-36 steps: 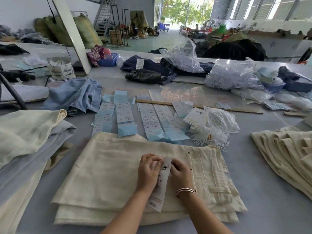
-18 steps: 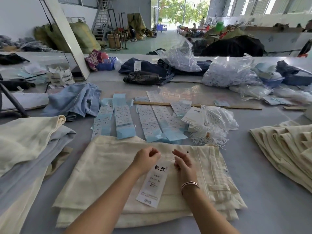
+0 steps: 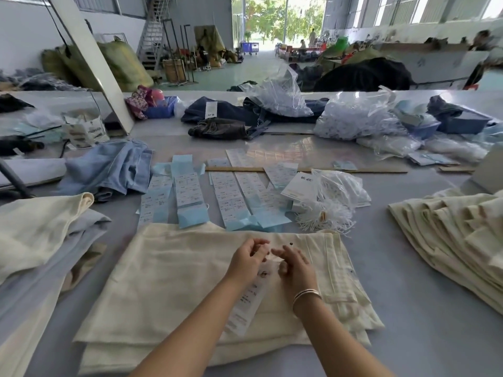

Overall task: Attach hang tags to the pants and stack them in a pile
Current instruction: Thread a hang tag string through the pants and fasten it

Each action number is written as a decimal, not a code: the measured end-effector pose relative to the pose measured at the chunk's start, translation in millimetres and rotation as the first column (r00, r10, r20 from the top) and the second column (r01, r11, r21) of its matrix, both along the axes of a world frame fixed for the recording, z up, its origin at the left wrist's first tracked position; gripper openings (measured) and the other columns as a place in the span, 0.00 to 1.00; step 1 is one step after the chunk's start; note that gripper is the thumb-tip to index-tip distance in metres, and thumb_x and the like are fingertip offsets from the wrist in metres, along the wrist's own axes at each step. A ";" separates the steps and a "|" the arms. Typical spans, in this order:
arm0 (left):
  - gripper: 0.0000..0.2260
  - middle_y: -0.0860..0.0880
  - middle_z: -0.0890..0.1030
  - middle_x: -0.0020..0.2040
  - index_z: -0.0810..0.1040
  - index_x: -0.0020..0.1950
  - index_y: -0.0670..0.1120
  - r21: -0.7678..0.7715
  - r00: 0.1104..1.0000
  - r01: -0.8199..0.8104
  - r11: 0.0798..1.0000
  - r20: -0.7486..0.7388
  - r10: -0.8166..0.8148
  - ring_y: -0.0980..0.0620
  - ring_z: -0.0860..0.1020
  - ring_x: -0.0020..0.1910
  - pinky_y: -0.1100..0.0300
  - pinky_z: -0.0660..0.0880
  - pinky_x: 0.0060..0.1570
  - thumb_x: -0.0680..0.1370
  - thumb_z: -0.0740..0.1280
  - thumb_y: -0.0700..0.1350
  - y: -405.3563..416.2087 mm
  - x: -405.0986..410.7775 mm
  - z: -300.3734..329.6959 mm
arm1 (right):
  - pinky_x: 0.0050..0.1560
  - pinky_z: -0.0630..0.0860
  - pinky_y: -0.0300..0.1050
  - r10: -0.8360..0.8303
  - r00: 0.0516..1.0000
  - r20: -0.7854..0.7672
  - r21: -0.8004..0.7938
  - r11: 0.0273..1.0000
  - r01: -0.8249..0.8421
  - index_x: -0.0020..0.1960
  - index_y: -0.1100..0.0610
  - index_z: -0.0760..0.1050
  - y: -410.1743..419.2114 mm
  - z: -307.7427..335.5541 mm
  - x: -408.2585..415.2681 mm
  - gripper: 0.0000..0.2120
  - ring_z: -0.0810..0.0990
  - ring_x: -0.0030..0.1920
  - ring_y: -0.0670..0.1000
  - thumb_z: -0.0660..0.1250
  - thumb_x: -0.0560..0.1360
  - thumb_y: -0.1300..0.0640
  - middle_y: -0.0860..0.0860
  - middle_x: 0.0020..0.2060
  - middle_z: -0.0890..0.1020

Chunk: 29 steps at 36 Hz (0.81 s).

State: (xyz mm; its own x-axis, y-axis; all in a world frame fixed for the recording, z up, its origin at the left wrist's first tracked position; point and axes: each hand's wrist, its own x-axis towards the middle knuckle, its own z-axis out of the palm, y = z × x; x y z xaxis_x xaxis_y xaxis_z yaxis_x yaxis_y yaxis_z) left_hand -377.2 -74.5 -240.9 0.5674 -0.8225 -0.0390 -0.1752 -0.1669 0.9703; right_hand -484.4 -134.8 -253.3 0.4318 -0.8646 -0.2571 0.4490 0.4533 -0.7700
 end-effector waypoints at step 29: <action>0.11 0.44 0.82 0.52 0.81 0.53 0.42 0.293 0.854 0.321 0.901 0.321 -0.409 0.46 0.79 0.52 0.57 0.73 0.52 0.78 0.67 0.49 -41.3 -95.8 -12.1 | 0.40 0.63 0.42 -0.867 0.345 -0.361 -0.929 0.365 -0.055 0.47 0.59 0.83 -111.5 106.7 -140.6 0.07 0.77 0.41 0.60 0.69 0.75 0.57 0.58 0.38 0.78</action>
State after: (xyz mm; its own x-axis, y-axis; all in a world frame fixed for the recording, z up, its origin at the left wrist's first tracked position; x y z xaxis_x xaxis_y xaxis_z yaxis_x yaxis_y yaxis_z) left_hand -473.0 -115.8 -253.0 0.2366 -0.9671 -0.0936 -0.6003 -0.2213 0.7685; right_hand -625.0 -246.4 -146.6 -0.0446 -0.7772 0.6277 -0.5918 -0.4856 -0.6433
